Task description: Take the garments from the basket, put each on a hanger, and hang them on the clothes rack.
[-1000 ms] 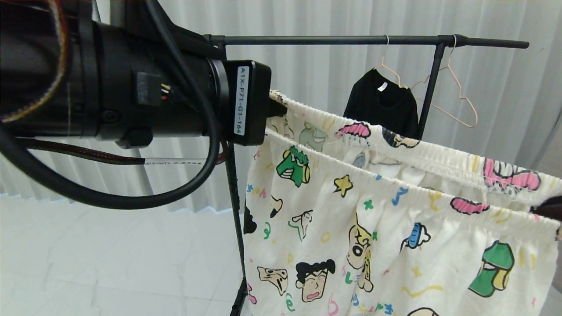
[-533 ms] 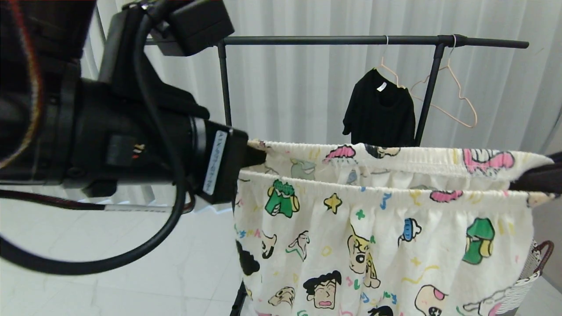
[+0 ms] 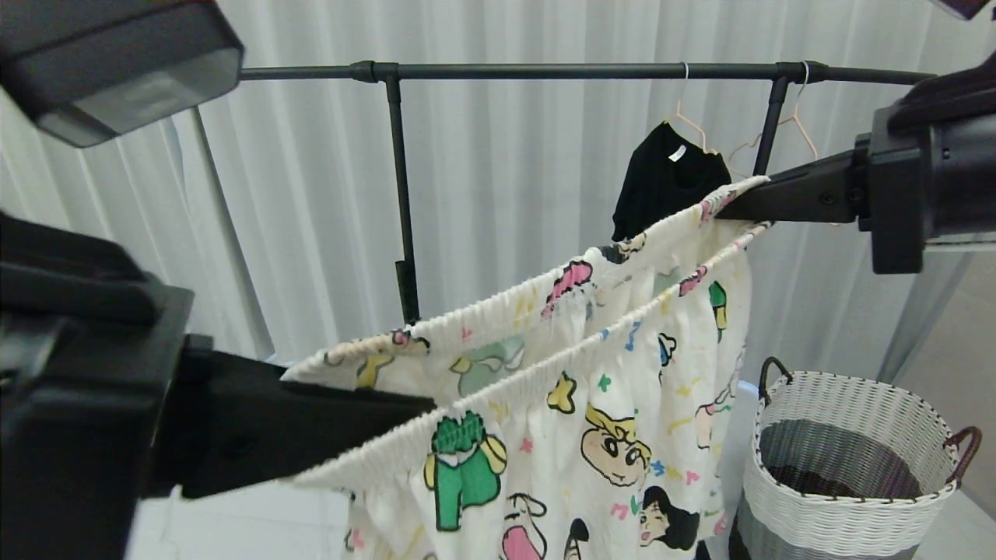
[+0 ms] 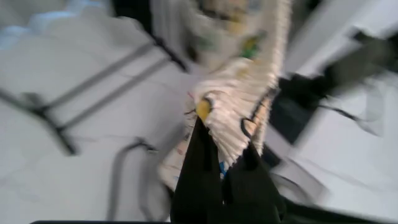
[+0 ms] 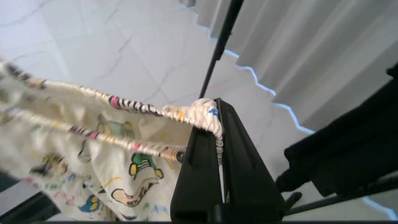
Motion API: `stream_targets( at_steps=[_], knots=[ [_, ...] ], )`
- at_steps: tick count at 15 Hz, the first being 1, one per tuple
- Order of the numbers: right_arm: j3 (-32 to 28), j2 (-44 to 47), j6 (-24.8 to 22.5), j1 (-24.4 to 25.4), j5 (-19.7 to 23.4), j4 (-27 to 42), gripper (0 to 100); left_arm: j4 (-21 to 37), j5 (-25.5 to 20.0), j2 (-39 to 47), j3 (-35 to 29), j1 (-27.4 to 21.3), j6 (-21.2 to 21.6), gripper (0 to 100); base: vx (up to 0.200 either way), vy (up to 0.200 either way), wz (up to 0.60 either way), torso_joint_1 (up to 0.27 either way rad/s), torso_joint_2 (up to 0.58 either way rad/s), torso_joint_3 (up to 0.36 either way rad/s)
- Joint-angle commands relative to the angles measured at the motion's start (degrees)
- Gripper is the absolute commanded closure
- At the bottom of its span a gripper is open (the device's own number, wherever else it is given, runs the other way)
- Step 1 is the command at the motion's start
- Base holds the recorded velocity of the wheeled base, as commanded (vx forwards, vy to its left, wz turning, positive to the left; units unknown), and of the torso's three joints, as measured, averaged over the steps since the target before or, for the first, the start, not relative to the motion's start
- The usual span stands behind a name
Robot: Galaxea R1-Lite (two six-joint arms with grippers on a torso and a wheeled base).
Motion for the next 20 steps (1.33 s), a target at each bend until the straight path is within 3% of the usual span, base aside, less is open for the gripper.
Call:
stream_targets(
  at_steps=[1, 9, 11, 12, 14, 17, 20],
  knots=[
    [-1.55, 3.21, -0.02, 0.61, 0.06, -0.03, 100, 0.0, -0.63, -2.09, 0.5, -1.49, -0.63, 100, 0.0, 0.0, 0.0, 0.0, 0.0, 0.0],
    [-0.85, 1.45, 0.07, 0.61, -0.21, 0.58, 100, 0.0, -0.19, -1.91, 1.38, -0.87, -0.28, 100, 0.0, 0.0, 0.0, 0.0, 0.0, 0.0],
    [-1.29, -1.1, 0.07, 0.17, -0.29, 4.36, 100, -0.27, 4.21, 2.22, -0.11, 4.75, 0.25, 100, 0.0, 0.0, 0.0, 0.0, 0.0, 0.0],
    [-1.38, -2.94, 0.07, 0.17, -0.21, 7.0, 100, -0.27, 8.51, 5.38, -2.66, 7.12, 0.51, 100, 0.0, 0.0, 0.0, 0.0, 0.0, 0.0],
    [-1.47, -5.93, 0.16, 0.25, -0.12, 11.92, 100, -0.27, 14.75, 10.13, -7.32, 7.91, 0.42, 100, 0.0, 0.0, 0.0, 0.0, 0.0, 0.0],
    [-1.29, -8.13, 0.16, 0.43, -0.03, 16.14, 100, -0.35, 16.95, 13.21, -11.01, 8.35, 0.42, 100, 0.0, 0.0, 0.0, 0.0, 0.0, 0.0],
    [-1.38, -7.78, 0.16, 0.43, -0.03, 16.14, 100, -0.35, 16.86, 12.85, -11.1, 8.18, 0.42, 100, 0.0, 0.0, 0.0, 0.0, 0.0, 0.0]
  ],
)
